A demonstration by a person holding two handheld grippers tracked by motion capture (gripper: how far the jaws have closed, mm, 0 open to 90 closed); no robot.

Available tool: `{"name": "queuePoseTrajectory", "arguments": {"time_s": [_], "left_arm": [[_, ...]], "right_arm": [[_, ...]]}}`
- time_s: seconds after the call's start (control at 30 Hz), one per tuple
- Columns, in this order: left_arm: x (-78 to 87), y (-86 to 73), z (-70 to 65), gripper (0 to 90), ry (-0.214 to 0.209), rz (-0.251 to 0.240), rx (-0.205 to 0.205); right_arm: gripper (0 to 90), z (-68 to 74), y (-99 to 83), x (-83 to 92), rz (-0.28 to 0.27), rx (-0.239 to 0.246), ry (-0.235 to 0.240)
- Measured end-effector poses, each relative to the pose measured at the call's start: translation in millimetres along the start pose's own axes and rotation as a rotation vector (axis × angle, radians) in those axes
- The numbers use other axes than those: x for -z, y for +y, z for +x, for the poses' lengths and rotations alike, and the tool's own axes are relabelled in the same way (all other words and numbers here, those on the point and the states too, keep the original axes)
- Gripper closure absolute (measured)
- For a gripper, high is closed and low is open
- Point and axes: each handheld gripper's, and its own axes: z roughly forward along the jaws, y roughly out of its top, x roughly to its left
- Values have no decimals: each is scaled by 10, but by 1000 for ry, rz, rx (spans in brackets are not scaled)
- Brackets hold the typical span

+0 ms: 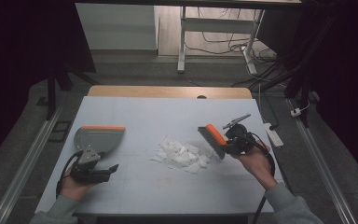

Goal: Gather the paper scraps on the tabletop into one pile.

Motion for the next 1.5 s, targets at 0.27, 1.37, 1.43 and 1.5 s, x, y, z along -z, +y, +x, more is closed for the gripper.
{"name": "queuePoseTrajectory", "arguments": {"time_s": [0.27, 1.37, 1.43, 1.5], "left_arm": [[-6, -2, 4, 272, 1, 2, 3], [5, -1, 10, 272, 3, -5, 8], [7, 1, 5, 272, 3, -6, 6], [9, 3, 1, 272, 6, -8, 5]], "right_arm": [[700, 19, 163, -274, 20, -33, 24], [699, 27, 20, 37, -229, -7, 112], [699, 9, -43, 42, -239, -7, 112], [699, -10, -107, 52, -255, -2, 104]]}}
